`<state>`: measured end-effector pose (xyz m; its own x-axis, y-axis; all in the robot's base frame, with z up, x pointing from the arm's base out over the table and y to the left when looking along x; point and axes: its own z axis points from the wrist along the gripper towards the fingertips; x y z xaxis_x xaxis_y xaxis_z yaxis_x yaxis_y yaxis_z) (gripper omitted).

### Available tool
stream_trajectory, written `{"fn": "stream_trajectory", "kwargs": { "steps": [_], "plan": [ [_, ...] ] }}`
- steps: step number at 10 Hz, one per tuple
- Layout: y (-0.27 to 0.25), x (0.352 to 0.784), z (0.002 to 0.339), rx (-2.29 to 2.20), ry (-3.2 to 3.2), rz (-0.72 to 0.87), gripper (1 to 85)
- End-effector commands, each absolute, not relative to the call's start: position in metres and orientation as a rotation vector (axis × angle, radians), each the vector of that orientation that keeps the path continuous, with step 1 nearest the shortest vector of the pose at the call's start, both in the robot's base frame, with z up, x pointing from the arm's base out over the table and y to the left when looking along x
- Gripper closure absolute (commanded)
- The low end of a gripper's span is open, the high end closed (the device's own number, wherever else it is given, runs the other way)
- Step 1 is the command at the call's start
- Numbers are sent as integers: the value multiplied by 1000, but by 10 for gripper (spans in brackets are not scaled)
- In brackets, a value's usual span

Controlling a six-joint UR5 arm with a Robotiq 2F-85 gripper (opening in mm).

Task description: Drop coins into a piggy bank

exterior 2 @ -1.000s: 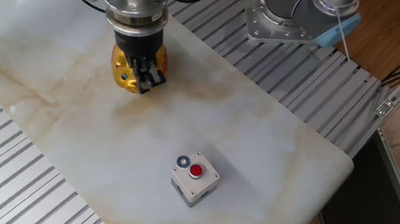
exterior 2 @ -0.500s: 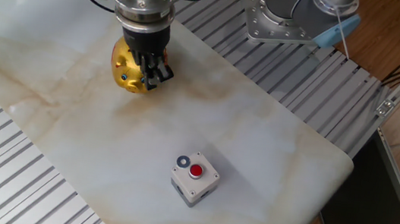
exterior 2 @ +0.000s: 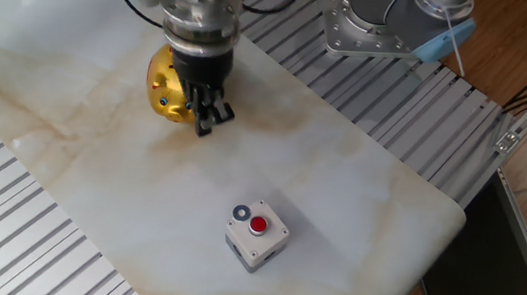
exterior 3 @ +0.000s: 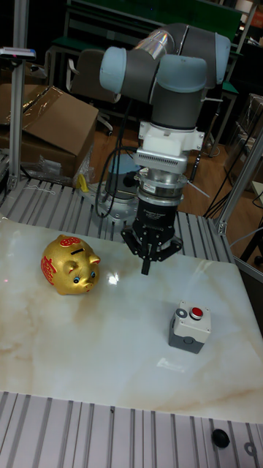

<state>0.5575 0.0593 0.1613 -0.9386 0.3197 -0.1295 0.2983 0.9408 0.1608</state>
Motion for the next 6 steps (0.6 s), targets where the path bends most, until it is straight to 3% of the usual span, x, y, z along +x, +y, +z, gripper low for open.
{"fn": "stream_trajectory", "kwargs": {
  "steps": [1,6],
  "plan": [
    [96,575,165,518,2867,344,847],
    [110,576,135,469,2874,285,847]
  ]
}}
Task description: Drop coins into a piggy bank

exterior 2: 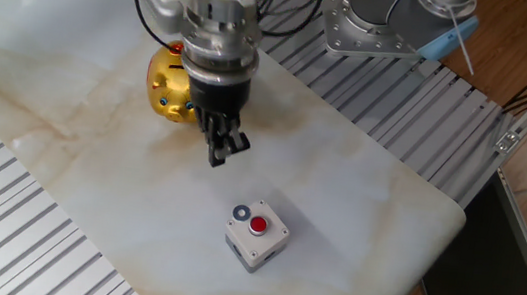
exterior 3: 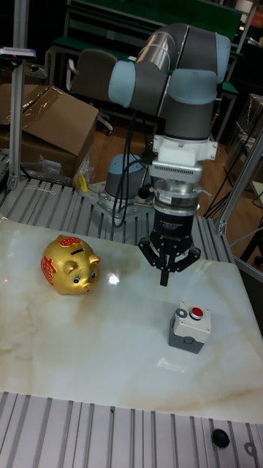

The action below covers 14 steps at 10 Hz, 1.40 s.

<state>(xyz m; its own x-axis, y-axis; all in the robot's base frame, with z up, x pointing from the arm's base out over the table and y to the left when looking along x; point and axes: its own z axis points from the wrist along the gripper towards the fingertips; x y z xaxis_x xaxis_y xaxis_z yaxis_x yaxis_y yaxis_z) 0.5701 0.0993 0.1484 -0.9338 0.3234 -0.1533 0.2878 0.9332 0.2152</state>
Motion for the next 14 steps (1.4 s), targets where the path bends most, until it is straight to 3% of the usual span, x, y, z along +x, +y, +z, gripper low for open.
{"fn": "stream_trajectory", "kwargs": {
  "steps": [1,14],
  "plan": [
    [107,572,135,460,2892,273,847],
    [98,563,130,396,2899,271,847]
  ]
}}
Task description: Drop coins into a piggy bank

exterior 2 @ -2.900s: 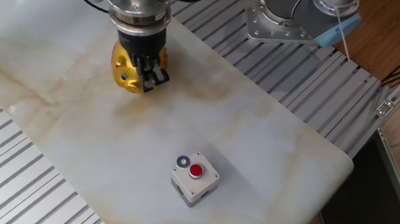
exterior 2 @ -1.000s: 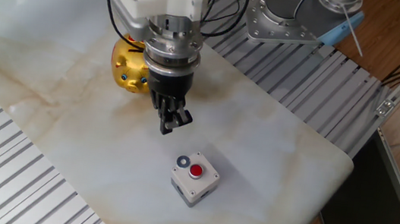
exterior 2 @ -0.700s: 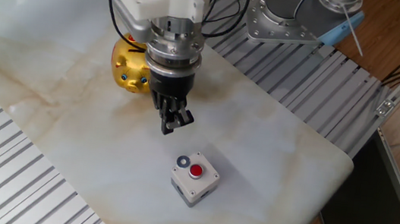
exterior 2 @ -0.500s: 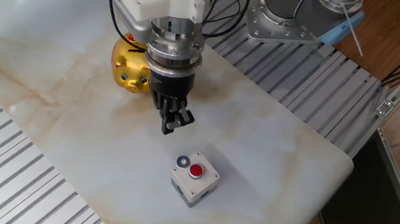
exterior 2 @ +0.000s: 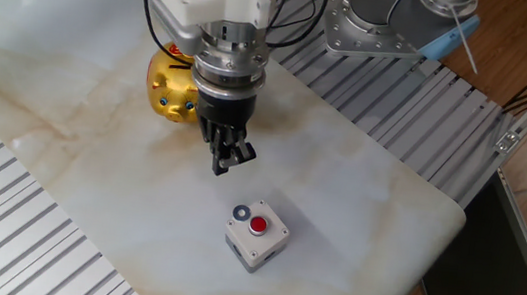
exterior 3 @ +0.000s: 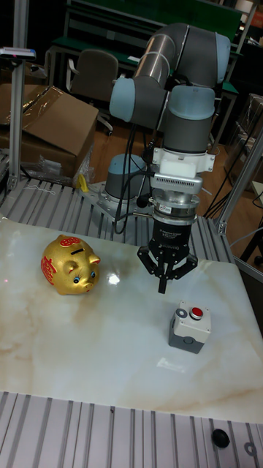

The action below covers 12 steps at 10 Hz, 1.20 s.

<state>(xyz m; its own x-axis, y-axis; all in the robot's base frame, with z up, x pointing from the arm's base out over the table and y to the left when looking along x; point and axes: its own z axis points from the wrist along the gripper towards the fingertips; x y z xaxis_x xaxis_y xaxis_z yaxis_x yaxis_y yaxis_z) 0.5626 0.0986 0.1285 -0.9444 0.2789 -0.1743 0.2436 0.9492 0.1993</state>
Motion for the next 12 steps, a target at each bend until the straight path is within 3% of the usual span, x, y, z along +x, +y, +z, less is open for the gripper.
{"fn": "stream_trajectory", "kwargs": {
  "steps": [1,12],
  "plan": [
    [98,562,130,396,2900,271,847],
    [96,549,130,328,2954,249,847]
  ]
}}
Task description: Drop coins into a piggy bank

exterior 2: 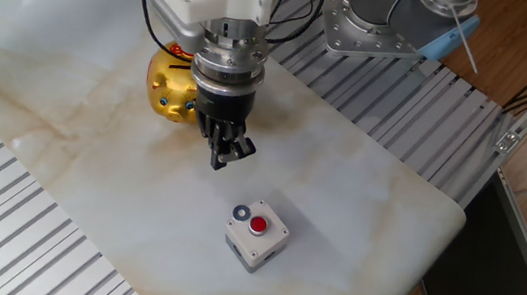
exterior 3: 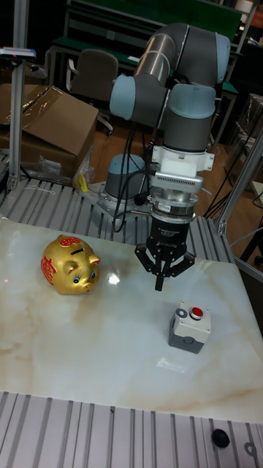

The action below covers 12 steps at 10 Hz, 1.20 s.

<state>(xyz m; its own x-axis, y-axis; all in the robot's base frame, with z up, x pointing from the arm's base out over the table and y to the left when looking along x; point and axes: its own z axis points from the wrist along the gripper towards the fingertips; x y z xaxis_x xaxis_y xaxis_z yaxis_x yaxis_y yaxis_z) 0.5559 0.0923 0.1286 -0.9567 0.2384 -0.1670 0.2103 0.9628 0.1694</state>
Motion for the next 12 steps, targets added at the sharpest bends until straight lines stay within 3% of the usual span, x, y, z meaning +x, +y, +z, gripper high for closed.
{"fn": "stream_trajectory", "kwargs": {
  "steps": [1,4,6,8,9,12],
  "plan": [
    [101,545,130,360,2967,278,847],
    [112,549,132,427,2945,348,847],
    [134,554,139,435,2917,485,730],
    [131,555,137,345,2915,474,663],
    [129,558,133,310,2906,477,583],
    [131,570,122,285,2876,504,523]
  ]
}}
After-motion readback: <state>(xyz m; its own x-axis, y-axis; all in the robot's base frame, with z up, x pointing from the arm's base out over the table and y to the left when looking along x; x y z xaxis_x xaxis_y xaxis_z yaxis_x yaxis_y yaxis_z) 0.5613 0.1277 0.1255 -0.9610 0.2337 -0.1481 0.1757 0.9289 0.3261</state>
